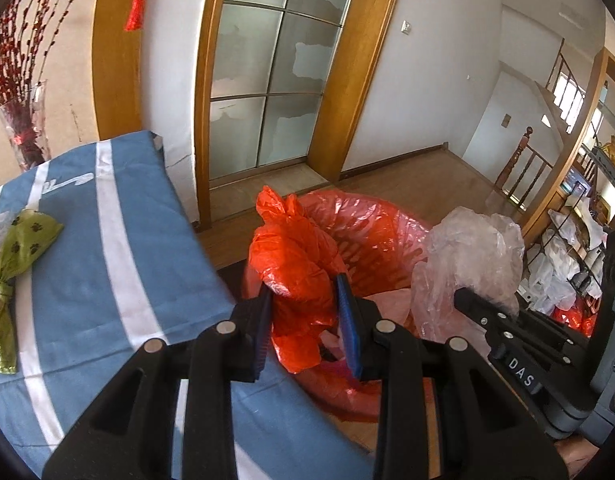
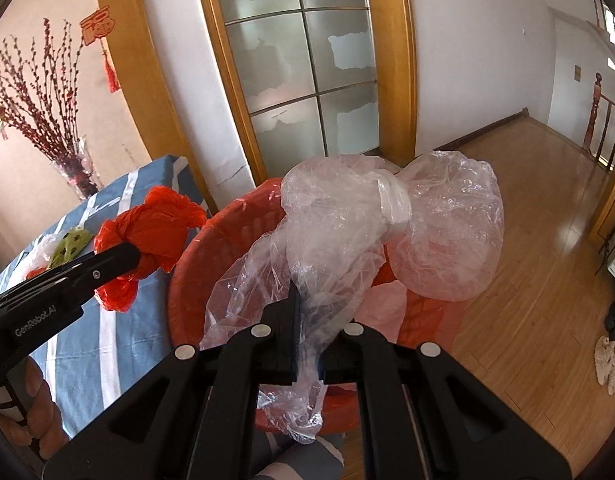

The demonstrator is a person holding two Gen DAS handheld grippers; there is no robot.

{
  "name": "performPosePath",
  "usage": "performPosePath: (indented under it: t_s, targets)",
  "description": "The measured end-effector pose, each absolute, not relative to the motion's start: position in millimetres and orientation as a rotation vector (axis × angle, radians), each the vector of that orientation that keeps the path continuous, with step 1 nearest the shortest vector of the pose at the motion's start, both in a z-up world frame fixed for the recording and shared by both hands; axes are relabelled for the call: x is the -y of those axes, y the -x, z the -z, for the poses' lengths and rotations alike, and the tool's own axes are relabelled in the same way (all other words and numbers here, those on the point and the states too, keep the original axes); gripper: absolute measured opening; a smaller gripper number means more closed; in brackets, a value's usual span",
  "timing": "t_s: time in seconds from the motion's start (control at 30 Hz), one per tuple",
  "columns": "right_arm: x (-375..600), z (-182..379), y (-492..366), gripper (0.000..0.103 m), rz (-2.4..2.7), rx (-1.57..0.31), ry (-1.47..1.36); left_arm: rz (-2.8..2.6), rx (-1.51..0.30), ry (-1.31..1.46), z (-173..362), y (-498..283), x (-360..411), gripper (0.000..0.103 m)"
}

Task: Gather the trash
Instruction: 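Carry both bags over the wastebasket and open both grippers to drop them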

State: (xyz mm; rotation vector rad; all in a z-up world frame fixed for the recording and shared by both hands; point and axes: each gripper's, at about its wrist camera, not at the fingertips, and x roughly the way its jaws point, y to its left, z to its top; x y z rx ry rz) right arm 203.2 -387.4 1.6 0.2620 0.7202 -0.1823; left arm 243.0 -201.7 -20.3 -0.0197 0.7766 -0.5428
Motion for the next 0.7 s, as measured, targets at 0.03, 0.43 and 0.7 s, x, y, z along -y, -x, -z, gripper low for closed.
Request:
performPosePath:
  t_s: [0.03,0.43,0.7]
  targets:
    - [387.4,-1.3,-205.2,0.007,0.183,-0.722,-0.261,0.547,-0.776,0.019,19.4,-244.5,204.8,0.031]
    - [395.8,7.9,-215.6,0.007,0.18,-0.746,-0.264,0.59,-0.823,0.019,35.0,-257.9,231.6,0.031]
    - [400.5,10.1,-215.4,0.016,0.169,-0.749,-0.277,0.595,-0.865,0.013,47.6,-264.9,240.5,0.036]
